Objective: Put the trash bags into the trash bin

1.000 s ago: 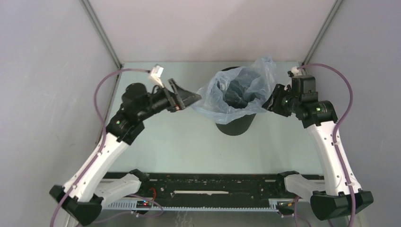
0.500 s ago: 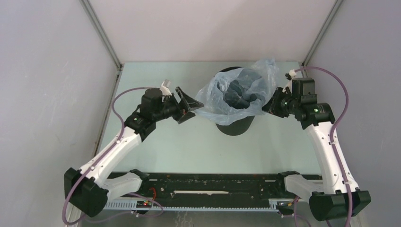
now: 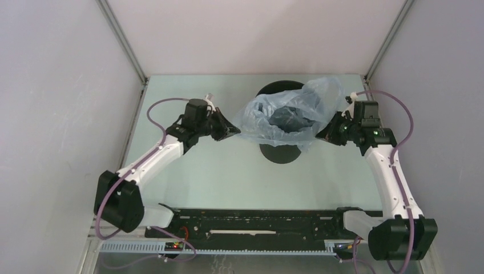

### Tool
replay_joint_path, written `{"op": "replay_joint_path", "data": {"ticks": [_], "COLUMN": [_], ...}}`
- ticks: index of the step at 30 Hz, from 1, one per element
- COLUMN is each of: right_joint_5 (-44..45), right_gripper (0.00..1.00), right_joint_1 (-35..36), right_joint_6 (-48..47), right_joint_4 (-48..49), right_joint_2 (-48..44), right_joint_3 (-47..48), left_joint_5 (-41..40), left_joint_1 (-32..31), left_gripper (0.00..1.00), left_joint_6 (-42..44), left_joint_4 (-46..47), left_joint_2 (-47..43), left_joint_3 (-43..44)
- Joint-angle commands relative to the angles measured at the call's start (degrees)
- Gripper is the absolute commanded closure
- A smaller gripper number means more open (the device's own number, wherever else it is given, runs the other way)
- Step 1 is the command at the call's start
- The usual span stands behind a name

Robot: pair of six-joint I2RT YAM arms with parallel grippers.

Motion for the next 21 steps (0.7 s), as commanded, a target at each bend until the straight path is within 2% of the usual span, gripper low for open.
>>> {"op": "replay_joint_path", "data": {"ticks": [1, 4, 6, 8, 10, 13, 16, 19, 21], "right_joint_5": [-7.25, -8.38, -8.03, -7.68, -8.11, -8.55, -4.27, -3.17, 2.49], "right_gripper": [0.84, 0.62, 0.47, 0.35, 0.28, 0.23, 0.13, 0.07, 0.04], "right_joint_1": [-1.65, -1.73, -1.77, -1.97, -2.33, -2.73, -3.3, -3.61, -3.86], "right_joint_6": [1.14, 1.6, 0.39, -1.5, -2.48, -4.02, -4.61, -5.25, -5.21], "right_joint_4": [1.86, -3.31, -5.69, -7.93, -9.08, -10.44, -12.88, -11.3, -11.65], "right_joint_2": [2.81, 0.12, -3.29, -5.84, -7.07, -7.8, -9.15, -8.36, -5.38], "right_joint_3": [1.86, 5.36, 6.61, 8.28, 10.19, 14.34, 18.74, 21.76, 25.02], "left_joint_5": [0.12, 1.91, 3.42, 3.98, 4.05, 4.48, 4.45, 3.79, 3.65], "left_joint_1": [1.22, 1.26, 1.26, 1.26, 1.26, 1.25, 1.21, 1.26, 1.26], "left_gripper": [1.0, 0.99, 0.94, 0.91, 0.88, 0.86, 0.86, 0.85, 0.85], "left_joint_6": [7.24, 7.68, 7.56, 7.52, 7.6, 7.45, 7.48, 7.14, 7.0], "left_joint_4": [-0.09, -0.87, -0.98, -1.01, -1.48, -1.81, -2.18, -2.39, -2.43], "left_joint_2": [3.64, 4.18, 3.45, 1.87, 0.76, 0.2, 0.72, 1.02, 1.44], "left_joint_3": [7.44, 10.54, 11.11, 11.0, 10.88, 10.79, 11.26, 11.68, 12.19]}}
